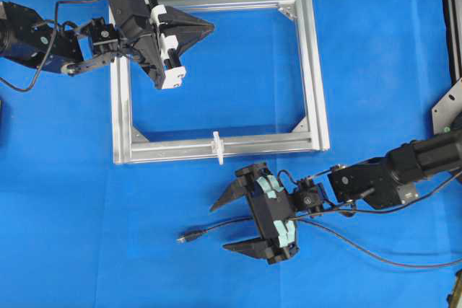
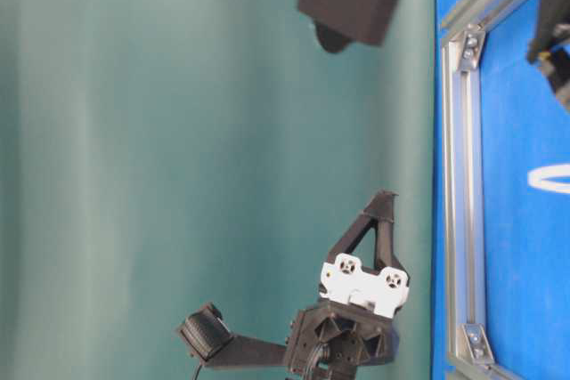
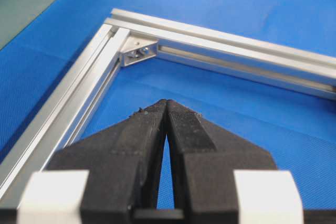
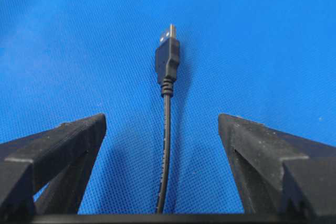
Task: Insert the wire through the string loop located in the center.
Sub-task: 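Lower the right gripper and close it on the cable behind the plug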
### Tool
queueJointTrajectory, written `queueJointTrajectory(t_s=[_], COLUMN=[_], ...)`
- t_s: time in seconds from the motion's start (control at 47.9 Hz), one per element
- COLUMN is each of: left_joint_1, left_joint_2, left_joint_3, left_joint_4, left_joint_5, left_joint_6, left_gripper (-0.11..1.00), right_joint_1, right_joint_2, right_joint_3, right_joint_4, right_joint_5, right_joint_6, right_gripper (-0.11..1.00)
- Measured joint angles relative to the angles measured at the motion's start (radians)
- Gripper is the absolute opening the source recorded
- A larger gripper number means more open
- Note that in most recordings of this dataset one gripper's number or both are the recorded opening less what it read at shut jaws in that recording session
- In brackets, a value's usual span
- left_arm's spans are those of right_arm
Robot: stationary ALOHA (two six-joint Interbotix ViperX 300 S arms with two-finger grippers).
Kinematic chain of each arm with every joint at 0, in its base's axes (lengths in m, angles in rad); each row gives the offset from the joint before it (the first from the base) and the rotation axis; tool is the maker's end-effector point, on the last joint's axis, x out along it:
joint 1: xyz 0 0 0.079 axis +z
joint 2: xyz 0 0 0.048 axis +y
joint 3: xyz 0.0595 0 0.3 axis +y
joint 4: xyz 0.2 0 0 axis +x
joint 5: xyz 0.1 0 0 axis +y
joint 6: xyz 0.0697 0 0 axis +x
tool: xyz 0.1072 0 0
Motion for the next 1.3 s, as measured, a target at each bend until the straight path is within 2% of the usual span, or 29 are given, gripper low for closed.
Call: queueJointTrajectory(t_s=[0.209, 0.397, 0.46, 0.606, 0.669, 0.731, 1.296], left_joint_1=[0.000, 0.000, 0.000, 0.000, -0.002, 0.000, 0.000], left_joint_2=[0.000, 0.000, -0.002, 0.000, -0.002, -0.002, -0.002], left_joint_3=[0.002, 0.002, 0.002, 0.002, 0.002, 0.002, 0.003], left_joint_4=[0.000, 0.000, 0.000, 0.000, 0.000, 0.000, 0.000], left_joint_5=[-0.002, 0.000, 0.000, 0.000, 0.000, 0.000, 0.000], left_joint_6=[0.000, 0.000, 0.000, 0.000, 0.000, 0.000, 0.000], left_gripper=[0.00, 0.00, 0.00, 0.00, 0.00, 0.00, 0.00], right_joint_1=[0.002, 0.000, 0.002, 0.002, 0.002, 0.002, 0.002], right_joint_2=[0.005, 0.003, 0.005, 0.003, 0.005, 0.005, -0.003], right_joint_3=[-0.002, -0.002, -0.002, -0.003, -0.002, -0.002, -0.002], right_joint_4=[0.005, 0.008, 0.008, 0.009, 0.009, 0.008, 0.008], right_joint_5=[0.000, 0.002, 0.002, 0.008, 0.008, 0.008, 0.012], right_joint_6=[0.000, 0.000, 0.000, 0.000, 0.000, 0.000, 0.008], right_gripper=[0.83, 0.72, 0.59, 0.18, 0.06, -0.01, -0.02])
